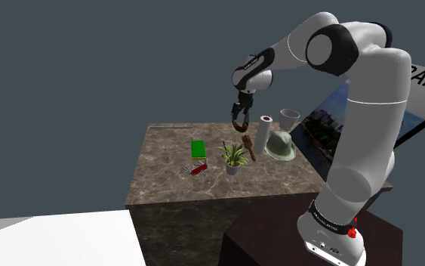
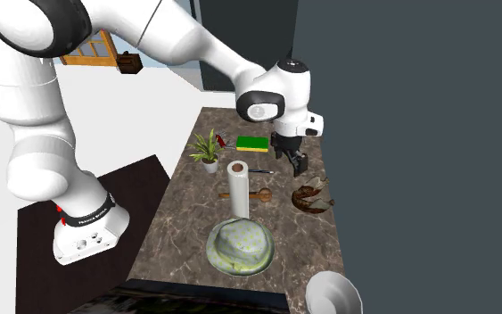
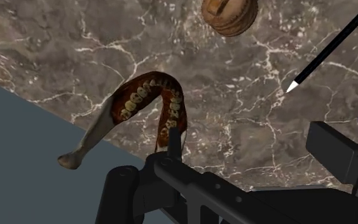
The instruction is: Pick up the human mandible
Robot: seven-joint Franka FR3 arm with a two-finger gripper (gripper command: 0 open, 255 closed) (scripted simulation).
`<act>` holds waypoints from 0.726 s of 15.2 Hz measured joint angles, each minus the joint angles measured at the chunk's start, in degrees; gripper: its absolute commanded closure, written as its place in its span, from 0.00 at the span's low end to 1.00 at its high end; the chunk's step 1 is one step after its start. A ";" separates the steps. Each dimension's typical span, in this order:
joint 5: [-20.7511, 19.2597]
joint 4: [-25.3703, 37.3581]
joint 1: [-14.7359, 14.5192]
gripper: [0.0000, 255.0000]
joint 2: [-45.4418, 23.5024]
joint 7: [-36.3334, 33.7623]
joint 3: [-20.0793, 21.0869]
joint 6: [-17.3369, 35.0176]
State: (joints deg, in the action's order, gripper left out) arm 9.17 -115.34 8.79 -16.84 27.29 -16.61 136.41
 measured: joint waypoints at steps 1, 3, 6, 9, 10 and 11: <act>0.73 1.42 0.55 0.00 -2.10 0.64 0.15 0.43; 2.10 4.73 1.90 0.00 -6.34 1.98 0.48 0.97; 3.58 10.63 3.65 0.00 -12.60 2.99 1.09 0.89; 4.50 13.68 4.90 0.00 -16.41 3.82 1.59 1.44; 4.70 14.04 5.12 0.00 -17.11 4.02 1.73 1.76; 4.92 14.13 5.28 0.00 -17.78 4.19 1.89 2.34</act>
State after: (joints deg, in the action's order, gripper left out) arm 14.09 -101.21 14.06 -34.62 31.48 -14.72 138.75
